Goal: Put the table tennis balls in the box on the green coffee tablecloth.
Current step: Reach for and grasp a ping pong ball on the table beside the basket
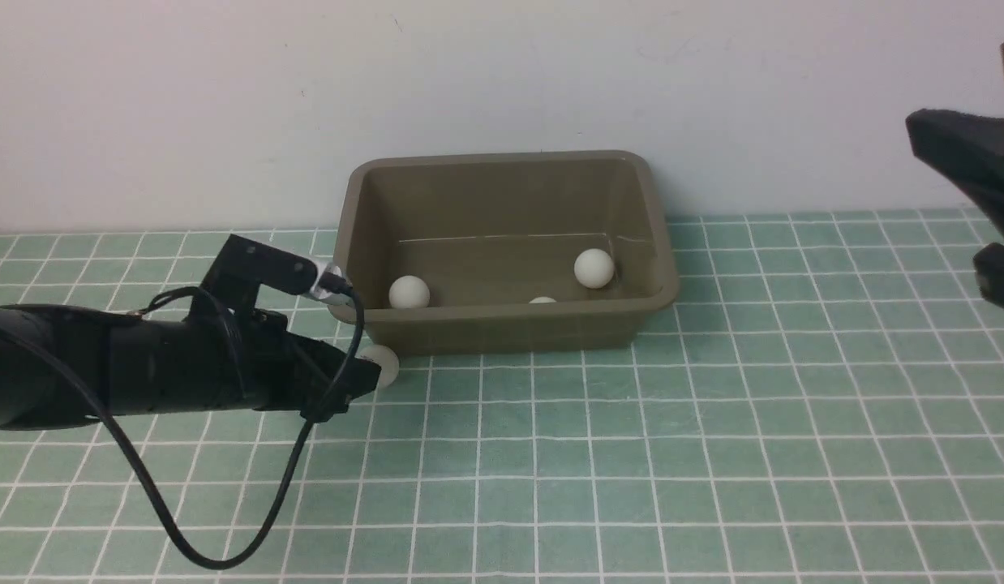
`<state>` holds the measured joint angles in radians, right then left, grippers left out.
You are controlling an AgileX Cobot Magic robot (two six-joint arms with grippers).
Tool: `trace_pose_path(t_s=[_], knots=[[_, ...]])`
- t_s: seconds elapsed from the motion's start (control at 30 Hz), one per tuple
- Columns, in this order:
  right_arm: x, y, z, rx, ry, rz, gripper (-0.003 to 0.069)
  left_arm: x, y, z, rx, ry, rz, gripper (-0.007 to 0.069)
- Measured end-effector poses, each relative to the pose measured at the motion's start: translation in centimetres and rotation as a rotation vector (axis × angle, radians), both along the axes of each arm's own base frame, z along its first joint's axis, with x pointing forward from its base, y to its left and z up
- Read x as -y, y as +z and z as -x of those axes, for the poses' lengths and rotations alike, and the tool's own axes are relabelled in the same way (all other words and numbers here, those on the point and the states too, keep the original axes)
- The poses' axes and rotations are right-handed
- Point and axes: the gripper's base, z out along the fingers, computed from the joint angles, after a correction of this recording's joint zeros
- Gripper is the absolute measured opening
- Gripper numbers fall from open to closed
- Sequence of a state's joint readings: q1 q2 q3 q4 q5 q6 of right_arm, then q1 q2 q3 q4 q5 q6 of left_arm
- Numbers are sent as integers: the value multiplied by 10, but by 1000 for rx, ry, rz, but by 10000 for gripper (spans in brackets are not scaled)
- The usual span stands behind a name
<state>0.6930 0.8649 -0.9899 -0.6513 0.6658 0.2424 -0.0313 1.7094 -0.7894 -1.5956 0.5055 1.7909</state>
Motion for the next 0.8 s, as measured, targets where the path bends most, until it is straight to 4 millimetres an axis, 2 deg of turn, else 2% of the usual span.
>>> trace_pose_path(t_s=[0.13,0.37,0.8], knots=[[0,0,0,0,0,0,385,10,-20,-5,35,-77,-91,471],[0,0,0,1,0,0,385,12,-33,-15,19,-83,-118,471],[0,0,0,3,0,2,385,10,-21,-29,82,-74,-153,471]])
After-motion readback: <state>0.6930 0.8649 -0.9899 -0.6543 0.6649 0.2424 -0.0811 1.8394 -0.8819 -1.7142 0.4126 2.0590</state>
